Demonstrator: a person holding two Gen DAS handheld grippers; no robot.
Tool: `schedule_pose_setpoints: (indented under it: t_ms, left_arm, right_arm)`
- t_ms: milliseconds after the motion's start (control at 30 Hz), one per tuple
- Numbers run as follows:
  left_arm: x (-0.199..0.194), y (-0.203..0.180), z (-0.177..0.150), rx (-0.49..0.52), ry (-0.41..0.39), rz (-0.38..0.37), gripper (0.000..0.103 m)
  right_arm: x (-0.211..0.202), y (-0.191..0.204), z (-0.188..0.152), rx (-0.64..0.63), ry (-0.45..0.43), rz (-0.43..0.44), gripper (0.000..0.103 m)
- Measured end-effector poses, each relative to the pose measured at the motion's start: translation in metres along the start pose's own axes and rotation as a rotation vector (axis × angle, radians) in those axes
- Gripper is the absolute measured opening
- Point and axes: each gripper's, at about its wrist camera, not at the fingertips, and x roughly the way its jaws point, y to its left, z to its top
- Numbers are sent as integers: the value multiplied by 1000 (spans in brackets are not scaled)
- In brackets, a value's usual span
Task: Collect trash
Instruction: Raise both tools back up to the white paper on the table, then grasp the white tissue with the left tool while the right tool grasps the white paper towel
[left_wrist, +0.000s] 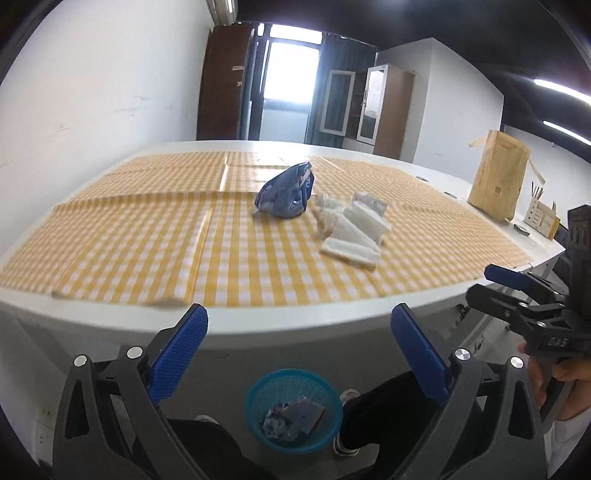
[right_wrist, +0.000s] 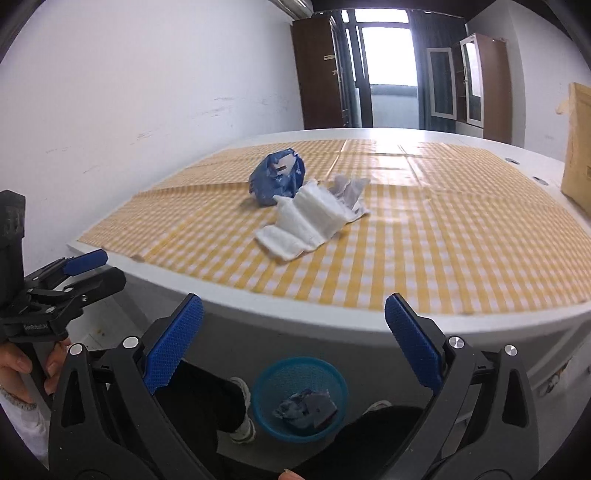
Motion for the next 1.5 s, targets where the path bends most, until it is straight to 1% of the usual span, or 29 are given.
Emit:
schedule_pose_setpoints:
  t_ms: [67, 133, 300, 367, 533, 633, 667, 833, 900, 967, 1033, 1100, 1133, 1167, 1233, 1267, 1333, 1400, 1500]
  left_arm:
    - [5, 2, 3, -2, 8, -2, 97]
    - [9, 2, 6, 3, 12, -7, 97]
    - [24, 1, 19, 62, 7, 2, 97]
    - [32, 5, 26, 51, 19, -12, 97]
    - [54, 17, 43, -3, 52, -56, 97]
    - [65, 21, 48, -22, 64, -66, 97]
    - [69, 21, 51, -24, 68, -65, 97]
    - [85, 18, 58, -15, 96, -68, 97]
    - [91, 18, 62, -12, 102, -71, 97]
    - [98, 16, 67, -9, 111, -74, 97]
    - [104, 15, 72, 1, 114, -73, 97]
    - [112, 16, 77, 3, 124, -72, 97]
    - [114, 16, 79, 0, 128, -74, 97]
    - [119, 16, 81, -6, 134, -78, 97]
    - [126, 17, 85, -21, 146, -90, 97]
    - [130, 16, 87, -35, 154, -100, 96]
    - [136, 18, 90, -84, 180, -139, 96]
    - [142, 19, 93, -128, 194, -189, 96]
    - [148, 14, 97, -113, 192, -181, 96]
  right_arm:
    - [9, -2, 9, -3, 9, -12, 94]
    - [17, -5, 16, -4, 19, -1, 94]
    - [39, -18, 32, 5, 41, -1, 92]
    - [51, -24, 40, 18, 52, 8, 87]
    - [78, -35, 58, 20, 79, 6, 83]
    - [97, -39, 66, 13, 110, 7, 79]
    - [104, -41, 68, 12, 122, 8, 77]
    - [128, -48, 76, 20, 156, 23, 74]
    - [139, -47, 77, 7, 178, 35, 71]
    - [147, -45, 78, -1, 200, 26, 62]
    - [149, -46, 78, -5, 201, 21, 59]
    - [153, -47, 78, -4, 212, 27, 47]
    - [155, -49, 77, 3, 223, 39, 37]
    - [155, -51, 76, 9, 231, 56, 23]
    - [157, -50, 76, 5, 232, 81, 9]
    - [155, -49, 75, -4, 225, 94, 4]
    - [151, -48, 73, -2, 221, 125, 3]
    - [143, -50, 70, 8, 214, 133, 3]
    - [129, -54, 67, 12, 193, 123, 3]
